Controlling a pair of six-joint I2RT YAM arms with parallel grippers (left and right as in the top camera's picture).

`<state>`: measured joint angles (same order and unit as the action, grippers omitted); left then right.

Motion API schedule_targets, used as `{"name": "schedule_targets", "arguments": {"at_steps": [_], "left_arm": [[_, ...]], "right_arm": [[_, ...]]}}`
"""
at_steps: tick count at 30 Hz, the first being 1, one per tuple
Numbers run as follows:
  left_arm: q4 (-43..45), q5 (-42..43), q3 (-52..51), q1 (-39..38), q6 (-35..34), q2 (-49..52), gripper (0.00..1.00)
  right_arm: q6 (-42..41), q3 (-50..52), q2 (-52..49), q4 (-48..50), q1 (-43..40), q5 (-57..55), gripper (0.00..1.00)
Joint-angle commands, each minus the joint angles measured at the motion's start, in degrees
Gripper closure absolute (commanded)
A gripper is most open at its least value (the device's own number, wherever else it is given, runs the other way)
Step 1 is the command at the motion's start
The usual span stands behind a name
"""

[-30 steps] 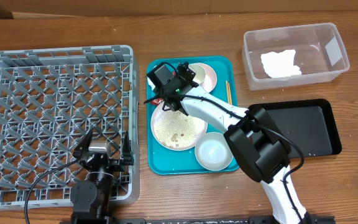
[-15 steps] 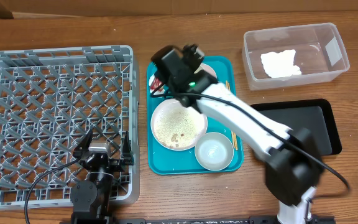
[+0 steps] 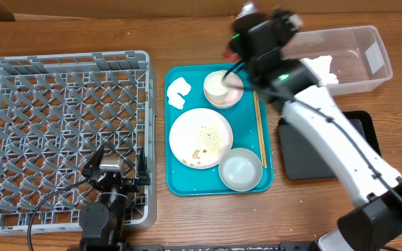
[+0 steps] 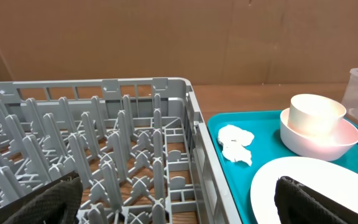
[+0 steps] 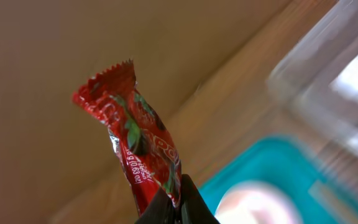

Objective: Sort waste into correct bins and load items into the dishwasher
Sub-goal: 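Carry the red wrapper with the right gripper into the clear bin, then move the right gripper back to the tray and grasp the remaining tissue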

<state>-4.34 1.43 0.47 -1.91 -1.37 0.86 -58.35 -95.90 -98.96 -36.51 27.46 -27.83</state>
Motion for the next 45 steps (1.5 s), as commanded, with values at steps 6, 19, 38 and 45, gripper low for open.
{"name": "schedule_targets", "arguments": {"at_steps": [6,19,38,45], "left_arm": [[-0.1,0.0,-0.2,-0.4,-0.3,-0.5,0.00],[-0.1,0.0,-0.2,-0.4,-0.3,-0.5,0.00],[-0.1,0.0,-0.2,-0.4,-0.3,-0.5,0.00],[-0.1,0.0,-0.2,-0.4,-0.3,-0.5,0.00]], "right_arm": [[3.3,-0.9,-0.1,-0.2,-16.5,-0.7,0.94],[5.7,-0.9,-6.2,-0.8,-31.0,24.1,0.18],[15.1,0.0,-8.4,1.9,-3.4,35.4,0.11],[19.9,0.0,-15.3,8.8,8.0,24.2,0.10]]}}
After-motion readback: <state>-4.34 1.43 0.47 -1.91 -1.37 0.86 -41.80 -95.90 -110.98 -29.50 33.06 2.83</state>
